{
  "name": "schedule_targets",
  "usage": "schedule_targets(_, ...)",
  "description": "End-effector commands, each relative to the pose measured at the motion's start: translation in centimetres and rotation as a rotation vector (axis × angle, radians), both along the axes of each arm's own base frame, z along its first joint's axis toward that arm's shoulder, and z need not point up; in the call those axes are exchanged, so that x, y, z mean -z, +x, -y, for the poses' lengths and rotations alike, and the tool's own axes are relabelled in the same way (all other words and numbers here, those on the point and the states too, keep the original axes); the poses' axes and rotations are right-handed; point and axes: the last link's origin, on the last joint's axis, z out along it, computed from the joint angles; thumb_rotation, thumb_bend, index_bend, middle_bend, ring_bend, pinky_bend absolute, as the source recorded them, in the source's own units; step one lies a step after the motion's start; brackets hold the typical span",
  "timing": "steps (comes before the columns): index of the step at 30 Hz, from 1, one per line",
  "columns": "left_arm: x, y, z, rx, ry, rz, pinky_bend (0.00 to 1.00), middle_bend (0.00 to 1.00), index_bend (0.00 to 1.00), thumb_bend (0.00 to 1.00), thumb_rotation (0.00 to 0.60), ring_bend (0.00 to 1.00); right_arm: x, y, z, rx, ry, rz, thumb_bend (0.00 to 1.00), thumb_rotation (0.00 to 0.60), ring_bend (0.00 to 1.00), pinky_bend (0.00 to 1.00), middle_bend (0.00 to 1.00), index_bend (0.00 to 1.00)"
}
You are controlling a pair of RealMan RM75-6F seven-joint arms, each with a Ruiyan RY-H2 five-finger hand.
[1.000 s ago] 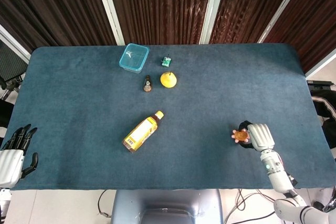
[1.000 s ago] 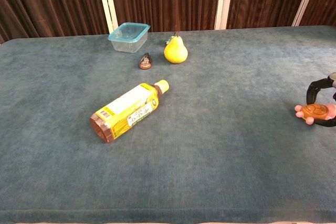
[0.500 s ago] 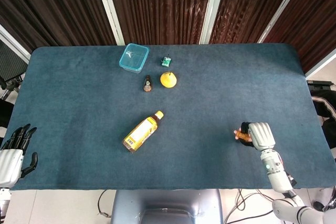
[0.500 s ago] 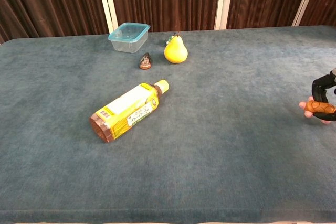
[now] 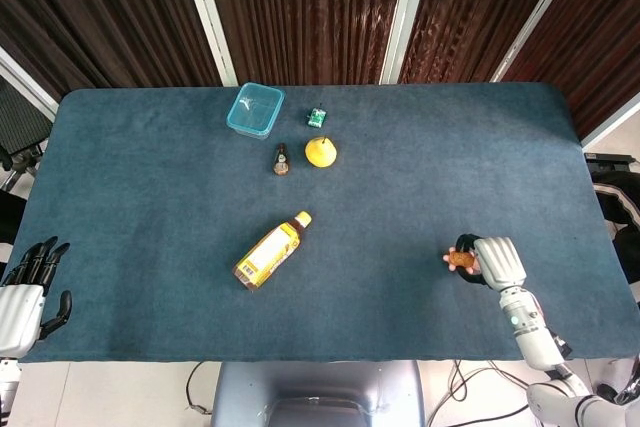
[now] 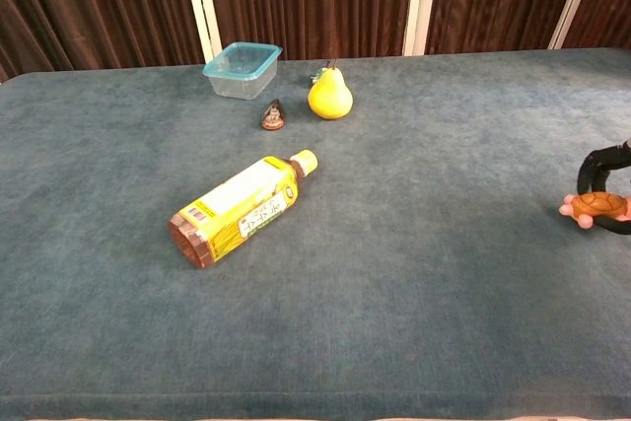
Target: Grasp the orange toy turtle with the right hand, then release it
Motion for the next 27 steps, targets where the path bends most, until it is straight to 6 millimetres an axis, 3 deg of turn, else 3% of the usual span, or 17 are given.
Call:
schedule_targets(1,0.0,0.0,0.0,0.001,0.000,0.000,0.26,0.00,0.09,0.56,0.600,0.03,-0.6,-0.1,-0.6,-0.003,0.033,-0.022,0.32,0.600,1.00,0.97,0.40,0.20)
schedule_targets(6,0.0,0.0,0.0,0.001,-0.001,-0.001,0.26,0.00,0.09,0.56,0.600,0.03,-1.8,0.2,-1.7,0.001,0.066,-0.065,0.14,0.600,0.98,0.93,0.32,0.01)
schedule_targets(10,0.0,0.0,0.1,0.000,0.000,-0.001,0.26,0.00,0.09,0.56,0.600,0.03,-3.4,1.0,-2.9,-0.017,0.052,-0.093,0.06,0.600,0.90,0.86,0.25,0.00)
schedule_targets(12,0.0,0.0,0.1,-0.001,0.000,-0.001,0.26,0.00,0.09,0.56,0.600,0.03,-4.5,1.9,-3.7,-0.030,0.009,-0.076,0.05,0.600,0.81,0.79,0.22,0.00)
schedule_targets(16,0.1,0.1,0.0,0.001,-0.001,-0.001,0.27,0.00,0.09,0.56,0.600,0.03,-6.8,3.7,-6.0,-0.092,-0.103,-0.040,0.05,0.600,0.45,0.61,0.17,0.00)
schedule_targets(18,0.1,0.2,0.1,0.001,-0.003,-0.004,0.27,0.00,0.09,0.56,0.600,0.03,-7.8,4.3,-7.6,-0.116,-0.134,-0.041,0.05,0.600,0.30,0.37,0.17,0.05)
schedule_targets(20,0.1,0.1,0.4,0.001,-0.007,-0.002,0.27,0.00,0.09,0.56,0.600,0.03,-8.9,4.5,-9.3,-0.118,-0.160,-0.047,0.05,0.600,0.19,0.19,0.17,0.10)
schedule_targets(22,0.1,0.1,0.4,0.003,-0.006,-0.001,0.27,0.00,0.09,0.56,0.600,0.03,-9.8,4.5,-10.5,-0.110,-0.181,-0.054,0.05,0.600,0.10,0.08,0.14,0.10)
schedule_targets(24,0.1,0.2,0.4,0.005,-0.007,-0.003,0.27,0.00,0.09,0.56,0.600,0.03,-10.6,4.3,-11.7,-0.097,-0.213,-0.064,0.05,0.600,0.04,0.01,0.09,0.08)
schedule_targets(27,0.2,0.3,0.3,0.007,-0.015,-0.004,0.27,0.00,0.09,0.56,0.600,0.03,-11.4,3.8,-13.0,-0.079,-0.261,-0.072,0.05,0.600,0.00,0.00,0.03,0.03)
